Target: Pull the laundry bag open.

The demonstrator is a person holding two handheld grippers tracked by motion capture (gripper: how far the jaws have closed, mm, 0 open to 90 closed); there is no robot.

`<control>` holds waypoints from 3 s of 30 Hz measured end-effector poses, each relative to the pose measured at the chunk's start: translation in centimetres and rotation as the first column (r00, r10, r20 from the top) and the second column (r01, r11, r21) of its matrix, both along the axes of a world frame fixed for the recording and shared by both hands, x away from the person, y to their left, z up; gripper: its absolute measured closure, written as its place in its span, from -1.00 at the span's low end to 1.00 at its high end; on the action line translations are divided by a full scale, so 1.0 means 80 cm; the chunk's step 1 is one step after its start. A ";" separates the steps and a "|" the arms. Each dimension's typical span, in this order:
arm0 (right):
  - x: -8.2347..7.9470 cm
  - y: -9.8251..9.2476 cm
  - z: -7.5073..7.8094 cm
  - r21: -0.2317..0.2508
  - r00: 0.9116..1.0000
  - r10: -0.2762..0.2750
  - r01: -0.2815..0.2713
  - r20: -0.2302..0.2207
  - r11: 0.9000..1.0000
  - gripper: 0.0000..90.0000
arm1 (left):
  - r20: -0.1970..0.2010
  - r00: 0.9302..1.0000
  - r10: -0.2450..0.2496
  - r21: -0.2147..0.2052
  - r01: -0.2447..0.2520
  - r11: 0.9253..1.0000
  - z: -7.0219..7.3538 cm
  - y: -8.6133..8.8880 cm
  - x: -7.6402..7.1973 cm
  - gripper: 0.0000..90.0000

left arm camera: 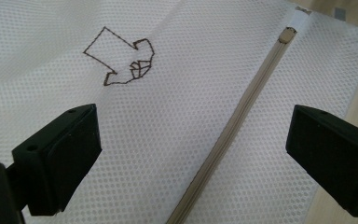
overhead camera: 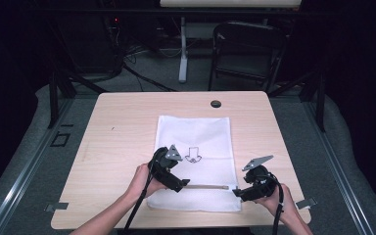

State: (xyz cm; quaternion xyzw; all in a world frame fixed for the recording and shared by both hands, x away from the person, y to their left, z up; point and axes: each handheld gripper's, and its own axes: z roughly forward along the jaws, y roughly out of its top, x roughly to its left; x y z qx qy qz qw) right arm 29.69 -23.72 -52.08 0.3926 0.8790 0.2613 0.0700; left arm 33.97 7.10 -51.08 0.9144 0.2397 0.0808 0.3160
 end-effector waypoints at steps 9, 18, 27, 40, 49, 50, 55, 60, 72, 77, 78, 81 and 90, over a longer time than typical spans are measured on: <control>0.026 0.012 -0.024 -0.047 0.997 -0.043 0.040 -0.063 0.998 0.71 | -0.012 0.999 -0.042 -0.044 0.042 0.998 -0.010 -0.018 -0.001 -0.99; 0.037 0.020 -0.035 -0.042 0.994 -0.030 0.025 -0.109 0.999 0.95 | -0.027 0.997 -0.068 -0.020 0.067 0.998 -0.020 -0.037 -0.003 -0.92; 0.040 0.021 -0.042 -0.030 0.996 -0.005 0.002 -0.089 1.000 1.00 | -0.030 0.993 -0.112 -0.023 0.111 0.993 -0.031 -0.053 -0.001 -0.66; 0.038 0.020 -0.044 -0.016 0.997 -0.009 0.008 -0.081 1.000 1.00 | -0.026 0.984 -0.179 -0.037 0.178 0.983 -0.045 -0.094 0.001 -0.48; 0.038 0.019 -0.044 -0.013 0.996 -0.014 0.012 -0.084 1.000 1.00 | -0.029 0.971 -0.236 -0.066 0.234 0.970 -0.056 -0.117 0.001 0.15; 0.038 0.019 -0.044 -0.016 0.996 -0.012 0.011 -0.085 1.000 1.00 | -0.029 0.969 -0.245 -0.062 0.243 0.968 -0.056 -0.121 0.001 0.20; 0.038 0.019 -0.044 -0.004 0.996 -0.010 0.010 -0.091 1.000 1.00 | -0.038 0.961 -0.273 -0.070 0.270 0.960 -0.063 -0.134 0.001 0.37; 0.037 0.019 -0.046 0.022 0.996 -0.032 0.034 -0.086 0.999 1.00 | -0.040 0.958 -0.283 -0.061 0.280 0.958 -0.069 -0.142 0.002 0.56; 0.039 0.016 -0.045 0.013 0.995 -0.031 0.033 -0.099 0.999 1.00 | -0.054 0.953 -0.297 -0.051 0.294 0.954 -0.074 -0.150 0.000 0.76; 0.039 0.016 -0.045 0.009 0.994 -0.033 0.034 -0.100 0.999 1.00 | -0.052 0.956 -0.289 -0.054 0.287 0.957 -0.074 -0.150 -0.002 0.79; 0.039 0.016 -0.045 0.008 0.994 -0.034 0.035 -0.101 0.999 1.00 | -0.056 0.955 -0.290 -0.075 0.286 0.955 -0.076 -0.149 -0.001 0.79; 0.039 0.015 -0.041 0.006 0.993 -0.036 0.037 -0.111 0.999 0.98 | -0.058 0.956 -0.287 -0.080 0.282 0.956 -0.076 -0.149 -0.001 0.80; 0.036 0.017 -0.045 0.019 0.988 -0.034 0.038 -0.148 0.999 1.00 | -0.032 0.952 -0.305 -0.076 0.302 0.950 -0.077 -0.149 -0.003 0.81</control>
